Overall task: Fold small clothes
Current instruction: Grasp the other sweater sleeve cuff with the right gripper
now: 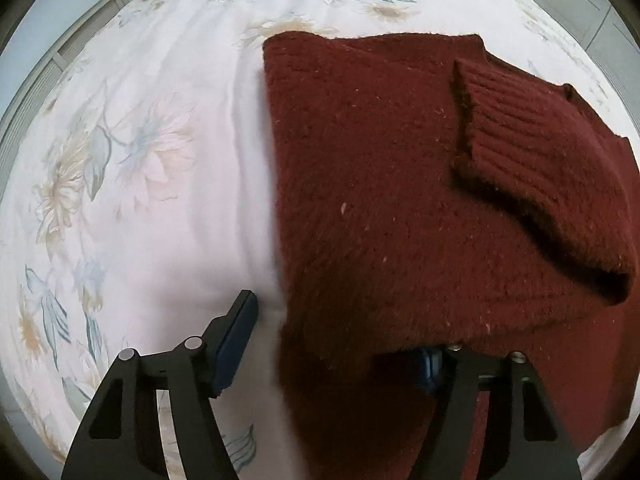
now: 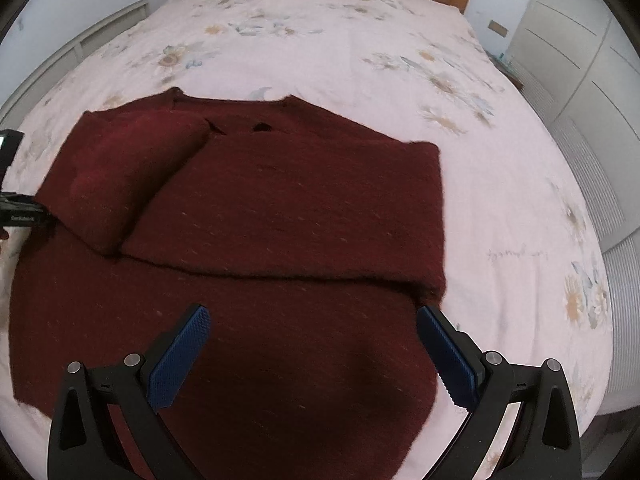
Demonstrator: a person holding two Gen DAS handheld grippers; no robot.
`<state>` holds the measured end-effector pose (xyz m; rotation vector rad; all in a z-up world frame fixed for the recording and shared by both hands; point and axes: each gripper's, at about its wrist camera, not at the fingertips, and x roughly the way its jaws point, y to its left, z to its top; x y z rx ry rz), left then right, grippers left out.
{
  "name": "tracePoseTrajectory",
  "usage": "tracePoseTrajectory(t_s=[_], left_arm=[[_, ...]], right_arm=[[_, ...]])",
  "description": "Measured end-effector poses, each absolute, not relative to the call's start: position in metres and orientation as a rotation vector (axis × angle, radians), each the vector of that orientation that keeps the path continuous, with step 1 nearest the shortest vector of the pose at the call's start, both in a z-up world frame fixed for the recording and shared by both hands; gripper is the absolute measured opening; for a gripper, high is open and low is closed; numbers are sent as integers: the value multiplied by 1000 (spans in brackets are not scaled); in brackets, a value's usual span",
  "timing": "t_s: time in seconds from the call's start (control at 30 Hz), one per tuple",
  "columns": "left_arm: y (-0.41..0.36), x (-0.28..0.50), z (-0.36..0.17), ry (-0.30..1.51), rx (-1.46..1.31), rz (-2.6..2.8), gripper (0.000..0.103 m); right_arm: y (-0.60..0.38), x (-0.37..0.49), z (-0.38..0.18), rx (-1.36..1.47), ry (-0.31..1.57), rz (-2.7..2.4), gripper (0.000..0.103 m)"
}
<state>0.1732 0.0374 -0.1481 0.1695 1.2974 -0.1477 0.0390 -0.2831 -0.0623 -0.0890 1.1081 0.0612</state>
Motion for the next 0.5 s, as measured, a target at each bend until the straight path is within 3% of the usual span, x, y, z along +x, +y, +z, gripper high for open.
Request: tracePoseTrajectory(t_s=[0.03, 0.1, 0.17, 0.5], left_arm=[[34, 174, -148, 1293, 180, -166, 54], [28, 175, -146, 1282, 186, -204, 27], [25, 175, -144, 1268, 202, -195, 13], [49, 179, -146, 1296, 96, -225, 12]], right_arm=[[-276, 43, -59, -91, 1103, 75, 103], [-258, 53, -52, -117, 1091, 106, 103], [-236, 63, -44, -152, 1076, 141, 103], [-106, 122, -33, -328, 1043, 359, 102]])
